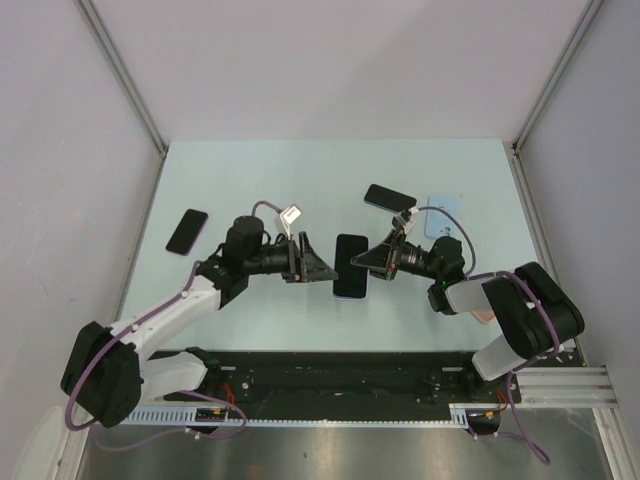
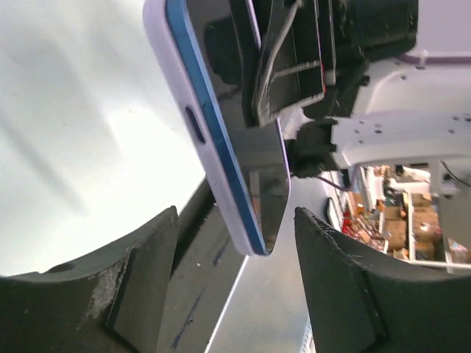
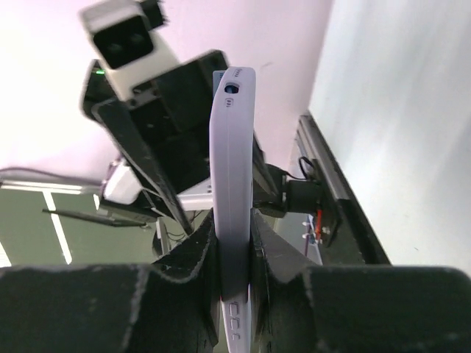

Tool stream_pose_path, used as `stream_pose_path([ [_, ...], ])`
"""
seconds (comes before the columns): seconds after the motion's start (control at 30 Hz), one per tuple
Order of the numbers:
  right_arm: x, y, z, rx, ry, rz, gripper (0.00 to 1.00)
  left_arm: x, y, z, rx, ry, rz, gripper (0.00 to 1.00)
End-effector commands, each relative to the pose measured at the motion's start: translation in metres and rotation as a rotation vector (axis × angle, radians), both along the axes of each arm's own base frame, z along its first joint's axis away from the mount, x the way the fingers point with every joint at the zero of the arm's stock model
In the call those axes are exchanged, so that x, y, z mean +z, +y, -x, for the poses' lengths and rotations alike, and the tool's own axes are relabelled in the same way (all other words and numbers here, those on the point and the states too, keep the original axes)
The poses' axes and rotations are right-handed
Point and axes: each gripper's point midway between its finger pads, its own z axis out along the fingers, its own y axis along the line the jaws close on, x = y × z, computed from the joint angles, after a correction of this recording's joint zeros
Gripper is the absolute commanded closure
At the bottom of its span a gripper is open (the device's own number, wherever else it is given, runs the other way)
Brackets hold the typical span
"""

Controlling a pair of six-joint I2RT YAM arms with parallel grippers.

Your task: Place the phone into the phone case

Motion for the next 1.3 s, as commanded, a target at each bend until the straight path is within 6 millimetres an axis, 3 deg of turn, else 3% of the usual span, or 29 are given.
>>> stream_pose_path([
  [0.0,0.095,-0.004,0.022,0.043,-0.364,-0.196,1.00,0.038,-0.005,0.026,-0.106,-0.037,0.183,0.30],
  [0.17,0.114,0.002,0.029,0.050,-0.392,-0.214,1.00,0.063,-0.005,0.041,-0.150,-0.053,0.317,0.29],
  [0.33,0.116,0.011,0.037,0.074,-0.379,-0.229,1.00,0.058,-0.005,0.043,-0.152,-0.026,0.325,0.33],
  [0.43,0.115,0.014,0.040,0.082,-0.372,-0.232,1.00,0.058,-0.005,0.045,-0.162,-0.021,0.338,0.49],
  [0.47,0.114,0.015,0.039,0.080,-0.370,-0.231,0.99,0.057,-0.005,0.045,-0.163,-0.018,0.337,0.65],
  [0.53,0.111,0.017,0.039,0.077,-0.372,-0.215,0.95,0.056,-0.005,0.045,-0.167,-0.012,0.335,0.79],
  [0.6,0.105,0.021,0.037,0.073,-0.350,-0.185,0.89,0.048,-0.005,0.043,-0.151,0.003,0.305,1.00],
  [0.8,0.098,0.022,0.032,0.056,-0.361,-0.122,0.79,0.018,0.002,0.033,-0.061,0.044,0.148,1.00],
  [0.87,0.097,0.021,0.031,0.052,-0.361,-0.118,0.82,0.015,0.005,0.028,-0.025,0.043,0.113,1.00],
  [0.93,0.097,0.021,0.030,0.054,-0.361,-0.116,0.95,0.019,0.006,0.028,-0.017,0.028,0.117,1.00],
  [0.97,0.097,0.020,0.031,0.060,-0.364,-0.117,0.98,0.022,0.005,0.028,-0.018,0.017,0.124,0.96],
  [1.03,0.100,0.020,0.035,0.074,-0.368,-0.131,1.00,0.028,0.005,0.028,-0.021,0.016,0.140,0.78],
  [1.07,0.100,0.020,0.036,0.076,-0.365,-0.132,1.00,0.034,0.004,0.030,-0.041,0.005,0.159,0.64],
  [1.13,0.105,0.019,0.036,0.066,-0.366,-0.138,1.00,0.041,0.002,0.033,-0.057,0.008,0.195,0.50],
  [1.27,0.115,0.014,0.031,0.022,-0.380,-0.155,1.00,0.044,0.001,0.044,-0.085,0.035,0.241,0.42],
])
